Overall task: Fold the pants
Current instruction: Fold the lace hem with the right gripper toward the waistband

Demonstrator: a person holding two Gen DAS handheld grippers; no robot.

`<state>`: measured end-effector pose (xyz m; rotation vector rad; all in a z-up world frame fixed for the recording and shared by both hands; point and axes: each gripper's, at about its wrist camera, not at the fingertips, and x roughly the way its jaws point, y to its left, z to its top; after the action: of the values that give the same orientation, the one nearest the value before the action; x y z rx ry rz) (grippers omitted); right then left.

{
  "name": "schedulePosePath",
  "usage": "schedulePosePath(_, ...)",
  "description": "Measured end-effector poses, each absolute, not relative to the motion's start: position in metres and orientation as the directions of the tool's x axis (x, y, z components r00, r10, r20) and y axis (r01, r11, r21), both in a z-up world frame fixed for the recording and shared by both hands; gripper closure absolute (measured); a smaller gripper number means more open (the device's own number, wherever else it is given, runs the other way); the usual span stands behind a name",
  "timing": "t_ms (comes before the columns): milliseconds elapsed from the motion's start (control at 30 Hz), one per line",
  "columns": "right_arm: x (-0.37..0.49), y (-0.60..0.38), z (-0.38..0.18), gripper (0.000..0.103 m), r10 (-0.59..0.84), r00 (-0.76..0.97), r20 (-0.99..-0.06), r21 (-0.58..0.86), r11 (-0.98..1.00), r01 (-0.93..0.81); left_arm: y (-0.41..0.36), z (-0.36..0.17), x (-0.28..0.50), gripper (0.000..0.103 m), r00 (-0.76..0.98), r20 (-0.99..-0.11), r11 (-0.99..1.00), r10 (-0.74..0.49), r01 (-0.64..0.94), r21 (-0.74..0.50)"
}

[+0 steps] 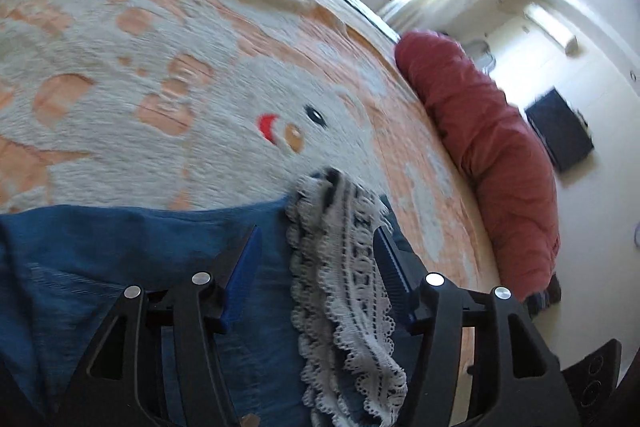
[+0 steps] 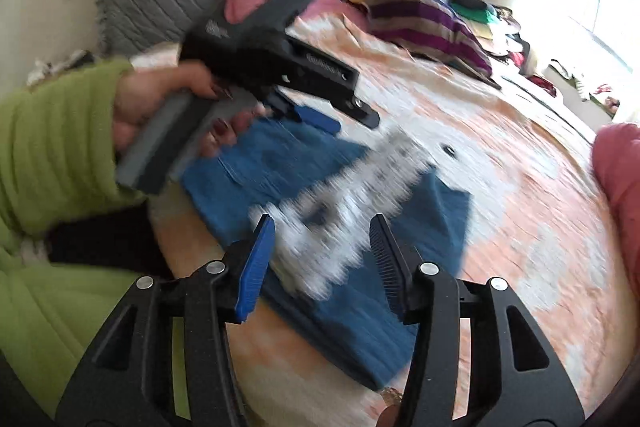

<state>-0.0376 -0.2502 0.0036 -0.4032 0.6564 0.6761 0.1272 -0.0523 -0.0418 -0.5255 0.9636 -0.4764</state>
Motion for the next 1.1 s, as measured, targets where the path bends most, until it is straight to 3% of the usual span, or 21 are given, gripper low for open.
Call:
schedulePosePath(200,-0.040,-0.224,-0.016,0.067,0.417,0.576,-0.703,-0.218,0.645,-0.733,-0.076,-0.062,0.140,0.047,0.424,-0.695,0.801,-0.580,0.145,-0.581)
schedulePosePath(233,-0.036,-0.217,-0.022,0.073,0.401,0.578,-0.711,-0.235,0.639,-0.733,-0.078,-0.064,0.143,0.047,0.420,-0.699,0.803,-0.578,0.141,-0.579)
schedulePosePath(267,-0.033,-0.214,-0.026,0.090,0.406,0.570,-0.715,-0.232,0.631,-0.740,-0.079,-0.066,0.145,0.047,0.415,-0.705,0.806,-0.575,0.137,-0.576)
schedulePosePath(300,-0.029,-0.211,-0.028,0.100,0.411,0.557,-0.722,-0.217,0.629,-0.746,-0.080,-0.067,0.147,0.047,0.414,-0.707,0.807,-0.573,0.136,-0.574)
schedulePosePath(333,-0.026,-0.210,-0.027,0.103,0.428,0.538,-0.726,-0.178,0.639,-0.748,-0.081,-0.068,0.148,0.047,0.412,-0.710,0.809,-0.571,0.136,-0.572)
schedulePosePath(433,-0.027,-0.207,-0.021,0.103,0.513,0.488,-0.706,-0.088,0.621,-0.779,-0.084,-0.066,0.150,0.047,0.407,-0.718,0.816,-0.564,0.146,-0.559)
schedulePosePath(600,-0.037,-0.202,-0.024,0.103,0.490,0.512,-0.705,-0.132,0.619,-0.774,-0.085,-0.069,0.152,0.047,0.404,-0.718,0.815,-0.567,0.147,-0.561)
schedulePosePath(667,-0.038,-0.205,-0.021,0.080,0.473,0.540,-0.696,-0.157,0.634,-0.757,-0.084,-0.069,0.153,0.047,0.405,-0.715,0.813,-0.569,0.147,-0.564)
schedulePosePath(700,-0.037,-0.204,-0.021,0.077,0.461,0.549,-0.698,-0.173,0.634,-0.753,-0.085,-0.069,0.154,0.047,0.406,-0.716,0.813,-0.569,0.144,-0.564)
schedulePosePath(833,-0.023,-0.196,-0.032,0.077,0.430,0.533,-0.729,-0.177,0.634,-0.753,-0.083,-0.069,0.153,0.047,0.410,-0.716,0.815,-0.566,0.146,-0.561)
schedulePosePath(900,-0.017,-0.195,-0.031,0.100,0.457,0.509,-0.729,-0.129,0.639,-0.758,-0.081,-0.069,0.151,0.047,0.409,-0.715,0.814,-0.566,0.144,-0.563)
schedulePosePath(1100,-0.030,-0.186,-0.032,0.097,0.477,0.518,-0.711,-0.160,0.607,-0.779,-0.081,-0.070,0.150,0.047,0.407,-0.718,0.817,-0.564,0.148,-0.558)
